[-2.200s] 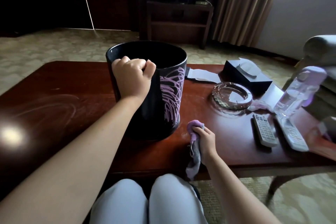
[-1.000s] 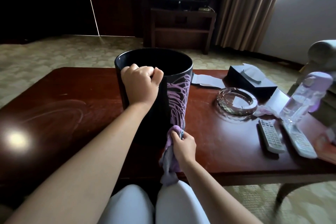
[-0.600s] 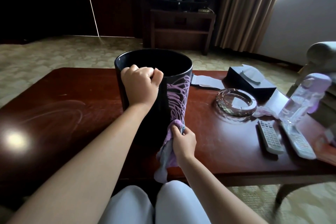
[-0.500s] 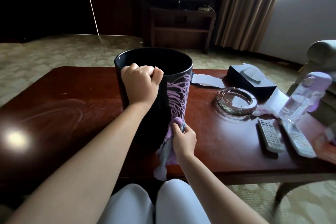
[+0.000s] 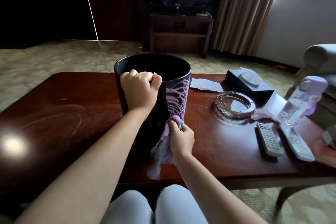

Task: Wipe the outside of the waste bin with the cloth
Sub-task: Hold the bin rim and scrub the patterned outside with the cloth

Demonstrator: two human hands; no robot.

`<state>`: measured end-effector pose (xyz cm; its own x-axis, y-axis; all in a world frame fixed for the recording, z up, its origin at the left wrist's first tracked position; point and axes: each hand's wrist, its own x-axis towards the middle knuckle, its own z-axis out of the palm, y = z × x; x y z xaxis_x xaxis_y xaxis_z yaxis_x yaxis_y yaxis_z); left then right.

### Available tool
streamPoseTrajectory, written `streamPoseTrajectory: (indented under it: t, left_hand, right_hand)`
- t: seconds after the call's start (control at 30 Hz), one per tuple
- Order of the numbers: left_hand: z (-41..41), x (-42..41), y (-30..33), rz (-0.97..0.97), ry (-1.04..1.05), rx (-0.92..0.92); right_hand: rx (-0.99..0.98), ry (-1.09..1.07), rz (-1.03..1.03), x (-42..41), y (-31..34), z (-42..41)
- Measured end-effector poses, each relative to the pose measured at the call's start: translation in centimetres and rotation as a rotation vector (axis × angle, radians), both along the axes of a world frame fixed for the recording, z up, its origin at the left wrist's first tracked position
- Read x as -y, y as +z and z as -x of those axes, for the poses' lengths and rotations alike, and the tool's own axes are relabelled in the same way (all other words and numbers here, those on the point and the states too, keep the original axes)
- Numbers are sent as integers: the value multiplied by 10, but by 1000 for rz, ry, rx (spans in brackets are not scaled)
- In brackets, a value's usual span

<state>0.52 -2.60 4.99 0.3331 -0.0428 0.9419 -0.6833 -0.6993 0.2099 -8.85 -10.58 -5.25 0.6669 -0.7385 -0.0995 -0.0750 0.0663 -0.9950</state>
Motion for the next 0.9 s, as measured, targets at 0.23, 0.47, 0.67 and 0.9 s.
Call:
streamPoseTrajectory:
  t: [0.23, 0.47, 0.67, 0.9]
  left_hand:
    - [0, -2, 1, -13, 7, -2]
    - [1, -1, 2, -22, 4, -5]
    - [2, -2, 2, -20, -1, 3]
    - [4, -5, 5, -36, -30, -54]
  right_hand:
    - [-87, -5, 8, -4, -4, 6]
    - [-6, -15, 28, -6, 11, 1]
    - [48, -5, 51, -4, 27, -2]
    - [-31, 8, 45, -7, 25, 3]
